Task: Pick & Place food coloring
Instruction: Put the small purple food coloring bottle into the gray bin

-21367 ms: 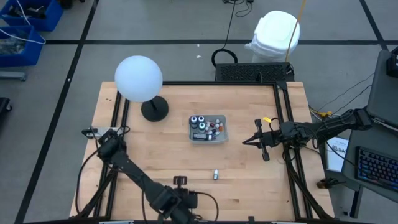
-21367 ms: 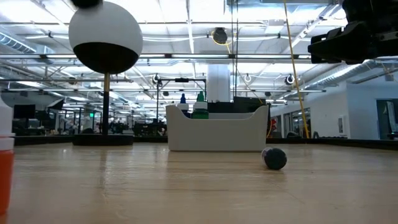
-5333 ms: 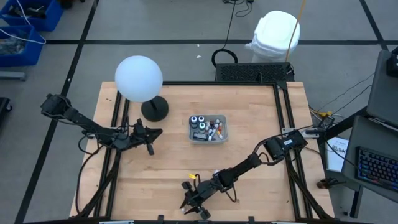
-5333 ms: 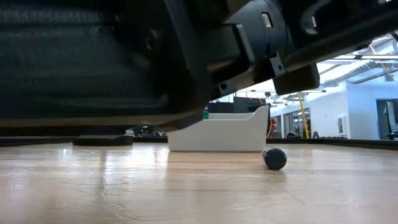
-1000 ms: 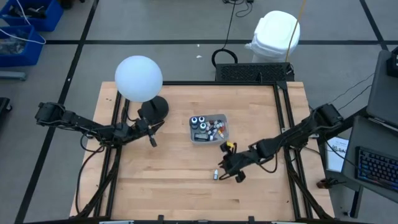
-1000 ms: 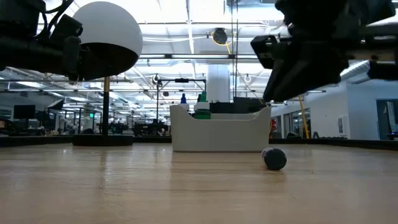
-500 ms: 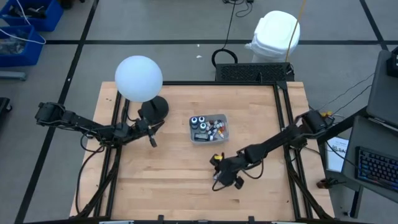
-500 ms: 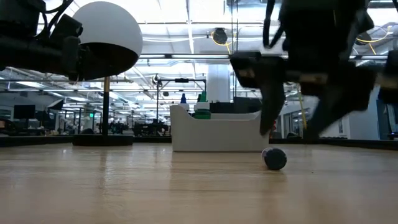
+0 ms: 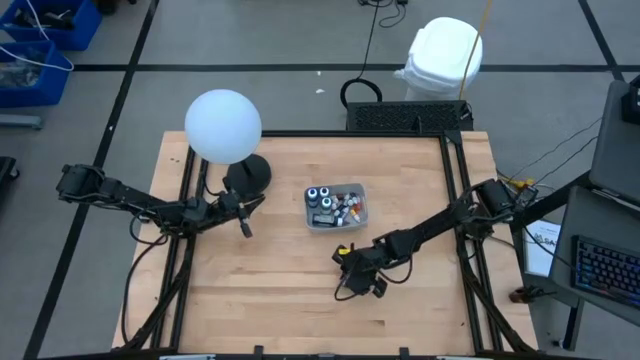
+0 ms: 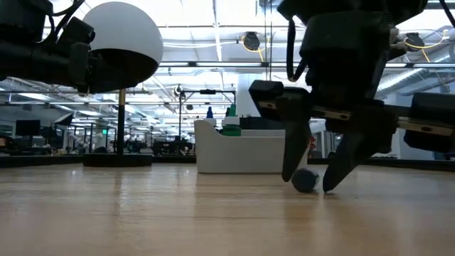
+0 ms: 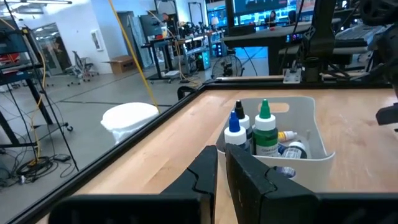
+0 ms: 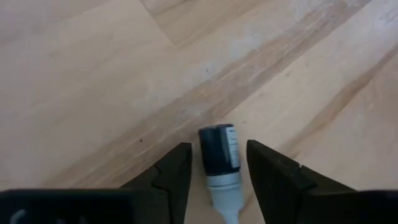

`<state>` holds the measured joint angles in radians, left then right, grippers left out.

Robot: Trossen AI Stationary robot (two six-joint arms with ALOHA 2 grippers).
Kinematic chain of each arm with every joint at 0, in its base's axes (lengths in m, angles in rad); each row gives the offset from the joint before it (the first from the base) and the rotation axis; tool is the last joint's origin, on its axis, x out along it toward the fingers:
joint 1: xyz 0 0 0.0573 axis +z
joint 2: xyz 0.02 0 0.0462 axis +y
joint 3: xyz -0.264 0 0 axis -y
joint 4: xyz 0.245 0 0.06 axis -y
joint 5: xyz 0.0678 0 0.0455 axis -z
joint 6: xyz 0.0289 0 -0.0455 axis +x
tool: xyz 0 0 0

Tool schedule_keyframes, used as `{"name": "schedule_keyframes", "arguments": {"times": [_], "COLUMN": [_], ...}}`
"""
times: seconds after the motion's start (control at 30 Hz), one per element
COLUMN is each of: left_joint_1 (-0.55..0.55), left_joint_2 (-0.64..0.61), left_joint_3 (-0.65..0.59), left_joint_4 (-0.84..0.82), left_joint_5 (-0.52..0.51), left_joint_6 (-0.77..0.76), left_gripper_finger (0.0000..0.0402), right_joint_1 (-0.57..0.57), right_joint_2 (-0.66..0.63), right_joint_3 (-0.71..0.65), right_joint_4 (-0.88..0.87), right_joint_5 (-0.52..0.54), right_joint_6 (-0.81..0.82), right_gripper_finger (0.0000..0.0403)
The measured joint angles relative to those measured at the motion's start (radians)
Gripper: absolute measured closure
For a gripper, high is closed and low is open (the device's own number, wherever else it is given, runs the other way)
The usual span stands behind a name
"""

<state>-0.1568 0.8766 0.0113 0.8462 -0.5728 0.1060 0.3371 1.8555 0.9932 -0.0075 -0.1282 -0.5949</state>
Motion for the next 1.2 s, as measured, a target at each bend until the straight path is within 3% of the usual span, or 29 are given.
{"name": "schedule_keyframes", "arguments": {"times": [0.3,0.47,0.63,0.87,1.03,1.2], "left_joint_1": [0.000,-0.004,-0.041,-0.063,-0.084,-0.086], "left_joint_2": [0.000,0.000,0.000,0.047,0.246,0.427], "left_joint_3": [0.000,0.001,0.063,0.236,0.326,0.451], "left_joint_4": [-0.003,0.027,-0.063,-0.223,-0.182,-0.111], "left_joint_5": [0.000,0.000,0.043,0.073,0.085,0.180], "left_joint_6": [-0.031,0.020,0.047,-0.155,-0.146,-0.088], "left_gripper_finger": [0.0360,0.0360,0.0360,0.0360,0.0339,0.0268], "right_joint_1": [-0.010,-0.010,-0.008,-0.010,-0.015,-0.041], "right_joint_2": [0.006,0.006,-0.038,-0.123,-0.132,-0.132], "right_joint_3": [0.000,-0.002,0.010,0.057,0.061,0.060], "right_joint_4": [-0.003,0.023,0.045,0.209,0.387,0.410], "right_joint_5": [-0.035,-0.018,0.179,0.547,0.662,0.695], "right_joint_6": [0.015,0.032,0.026,-0.118,-0.288,-0.323], "right_gripper_finger": [0.0344,0.0345,0.0336,0.0345,0.0339,0.0338]}}
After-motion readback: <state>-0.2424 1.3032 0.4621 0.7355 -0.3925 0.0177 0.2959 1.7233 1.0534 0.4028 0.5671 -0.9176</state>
